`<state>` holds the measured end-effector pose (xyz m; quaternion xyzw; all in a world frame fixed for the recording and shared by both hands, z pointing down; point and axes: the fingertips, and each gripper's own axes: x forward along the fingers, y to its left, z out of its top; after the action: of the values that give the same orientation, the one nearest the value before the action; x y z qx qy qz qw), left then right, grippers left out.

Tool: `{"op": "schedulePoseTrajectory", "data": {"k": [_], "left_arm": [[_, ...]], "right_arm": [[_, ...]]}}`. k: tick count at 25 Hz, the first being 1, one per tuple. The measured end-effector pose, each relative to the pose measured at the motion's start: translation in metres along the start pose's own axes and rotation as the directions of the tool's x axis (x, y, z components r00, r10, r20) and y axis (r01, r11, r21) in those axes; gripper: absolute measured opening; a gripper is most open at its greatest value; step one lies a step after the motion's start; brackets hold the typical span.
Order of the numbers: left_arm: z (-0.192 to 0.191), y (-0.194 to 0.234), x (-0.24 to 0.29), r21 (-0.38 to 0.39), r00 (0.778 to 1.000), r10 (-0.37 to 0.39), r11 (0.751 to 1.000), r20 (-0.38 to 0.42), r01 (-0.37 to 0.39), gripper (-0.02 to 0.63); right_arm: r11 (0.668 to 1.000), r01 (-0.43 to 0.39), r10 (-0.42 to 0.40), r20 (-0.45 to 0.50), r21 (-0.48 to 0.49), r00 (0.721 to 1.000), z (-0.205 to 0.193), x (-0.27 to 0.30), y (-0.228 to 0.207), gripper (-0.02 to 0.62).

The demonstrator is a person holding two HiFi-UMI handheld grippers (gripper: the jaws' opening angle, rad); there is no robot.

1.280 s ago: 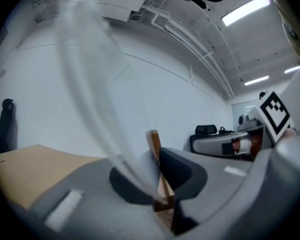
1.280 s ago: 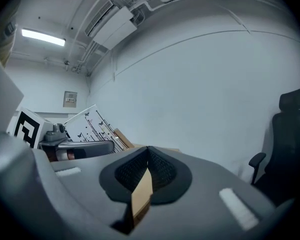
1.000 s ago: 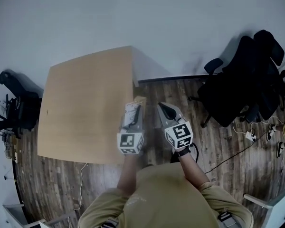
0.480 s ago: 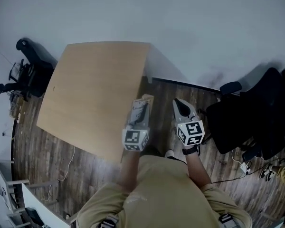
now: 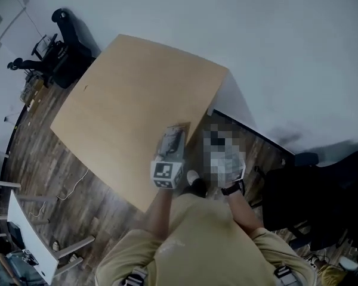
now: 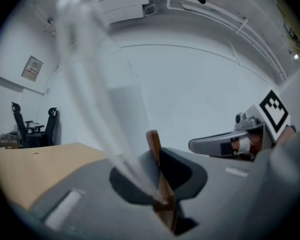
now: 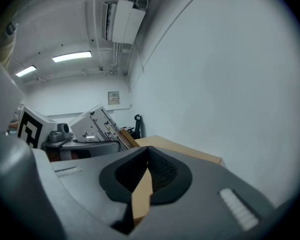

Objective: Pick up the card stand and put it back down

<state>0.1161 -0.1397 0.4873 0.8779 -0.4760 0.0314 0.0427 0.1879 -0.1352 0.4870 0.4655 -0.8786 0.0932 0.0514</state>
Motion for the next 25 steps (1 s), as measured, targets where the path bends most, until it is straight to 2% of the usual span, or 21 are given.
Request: {"op": "schedulePoseTrajectory", "data": {"k": [3, 7, 8, 13, 16, 20, 25], "left_arm": [[0.0, 0.036, 0.021, -0.006, 0.999, 0.047, 0.999, -0.007, -0.047, 0.041], [-0.004, 0.085, 0.047, -0.032, 0.993, 0.122, 0.992, -0.003, -0.122, 0.041], [-0.005, 0.1, 0.049, -0.038, 0.99, 0.138, 0.99, -0.004, -0.138, 0.041], [-0.018, 0.176, 0.046, -0.081, 0.968, 0.249, 0.965, -0.035, -0.251, 0.041], [-0.029, 0.209, 0.041, -0.097, 0.95, 0.307, 0.945, -0.056, -0.312, 0.041], [-0.038, 0.241, 0.032, -0.106, 0.929, 0.362, 0.923, -0.074, -0.369, 0.041], [-0.048, 0.286, 0.048, -0.072, 0.927, 0.362, 0.926, -0.102, -0.37, 0.041]], "right_arm": [[0.994, -0.095, 0.095, -0.015, -0.05, 0.995, 0.02, 0.045, 0.011, 0.005], [0.999, -0.028, 0.027, -0.021, -0.044, 0.999, 0.032, 0.098, -0.025, 0.005], [0.999, -0.031, 0.03, -0.027, -0.041, 0.999, 0.034, 0.113, -0.029, 0.005], [0.988, -0.138, 0.132, -0.073, -0.072, 0.989, 0.039, 0.188, -0.022, 0.005], [0.971, -0.222, 0.213, -0.109, -0.085, 0.971, 0.031, 0.22, -0.004, 0.005], [0.934, -0.341, 0.324, -0.154, -0.104, 0.933, 0.017, 0.248, 0.028, 0.005], [0.903, -0.419, 0.396, -0.191, -0.097, 0.898, 0.0, 0.297, 0.033, 0.005]]}}
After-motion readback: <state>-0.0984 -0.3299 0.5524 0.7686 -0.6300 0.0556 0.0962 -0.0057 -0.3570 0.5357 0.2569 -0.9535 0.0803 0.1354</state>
